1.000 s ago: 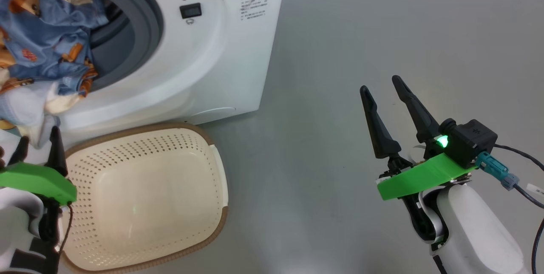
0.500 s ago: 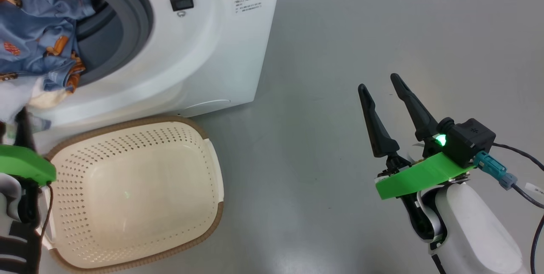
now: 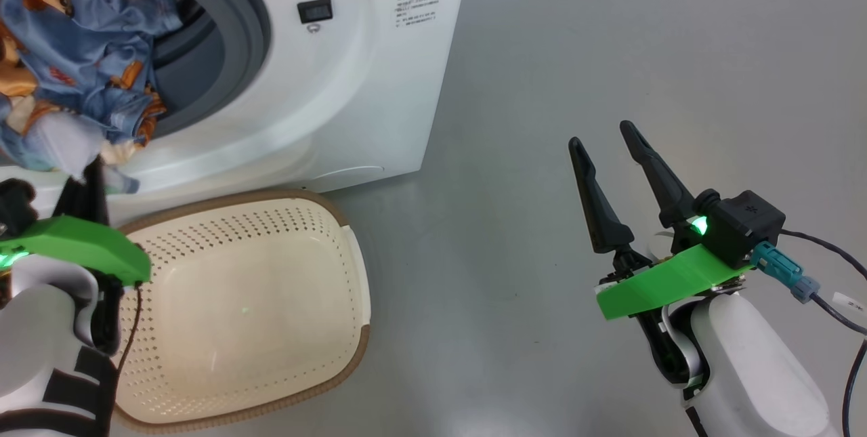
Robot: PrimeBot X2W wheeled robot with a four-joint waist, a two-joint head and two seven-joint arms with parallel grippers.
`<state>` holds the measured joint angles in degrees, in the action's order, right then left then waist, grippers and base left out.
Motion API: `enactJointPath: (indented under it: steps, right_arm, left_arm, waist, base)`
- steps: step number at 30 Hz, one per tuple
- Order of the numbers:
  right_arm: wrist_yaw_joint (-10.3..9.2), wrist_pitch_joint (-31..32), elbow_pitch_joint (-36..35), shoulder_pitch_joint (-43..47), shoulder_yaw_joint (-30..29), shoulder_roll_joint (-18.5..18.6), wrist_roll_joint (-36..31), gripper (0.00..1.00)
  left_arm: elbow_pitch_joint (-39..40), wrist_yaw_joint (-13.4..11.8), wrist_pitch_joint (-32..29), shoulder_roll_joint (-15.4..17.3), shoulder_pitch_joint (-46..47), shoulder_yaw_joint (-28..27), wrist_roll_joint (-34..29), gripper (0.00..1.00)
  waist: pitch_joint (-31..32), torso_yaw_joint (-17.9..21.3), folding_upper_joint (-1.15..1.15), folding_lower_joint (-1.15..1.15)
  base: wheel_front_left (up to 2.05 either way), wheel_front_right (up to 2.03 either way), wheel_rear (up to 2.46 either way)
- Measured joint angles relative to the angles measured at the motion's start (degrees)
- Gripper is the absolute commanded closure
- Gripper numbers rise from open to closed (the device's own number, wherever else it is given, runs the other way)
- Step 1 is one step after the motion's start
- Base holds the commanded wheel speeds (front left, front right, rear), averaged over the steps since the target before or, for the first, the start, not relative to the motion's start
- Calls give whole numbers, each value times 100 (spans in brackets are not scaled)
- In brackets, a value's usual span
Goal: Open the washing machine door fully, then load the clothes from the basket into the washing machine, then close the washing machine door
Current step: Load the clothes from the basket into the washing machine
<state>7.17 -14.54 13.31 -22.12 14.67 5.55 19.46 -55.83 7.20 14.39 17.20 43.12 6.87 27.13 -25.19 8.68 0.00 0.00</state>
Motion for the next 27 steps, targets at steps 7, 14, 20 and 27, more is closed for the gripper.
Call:
enactJointPath:
  steps: [7, 14, 20, 27]
  right_arm:
    - [0, 0, -16, -3, 15, -31, 4, 0]
    - [0, 0, -116, -2, -33, -124, 7, 0]
    - [0, 0, -269, -3, -42, -189, -3, 0]
    - [0, 0, -402, -35, -78, -223, -25, 0]
  left_arm:
    - [190, 0, 0, 232, 141, 544, 353, 100]
    - [78, 0, -90, 471, 1009, 893, 703, 100]
    - [-414, 0, -312, 734, 1918, 987, 799, 100]
    - [-833, 0, -544, 1053, 3040, 1114, 756, 100]
  waist:
    - [-113, 63, 0, 0]
    - [-345, 301, 0, 0]
    - [-675, 506, 0, 0]
    - [-1124, 761, 0, 0]
  base:
    - [0, 0, 0]
    - [0, 0, 0]
    - [0, 0, 0]
    - [0, 0, 0]
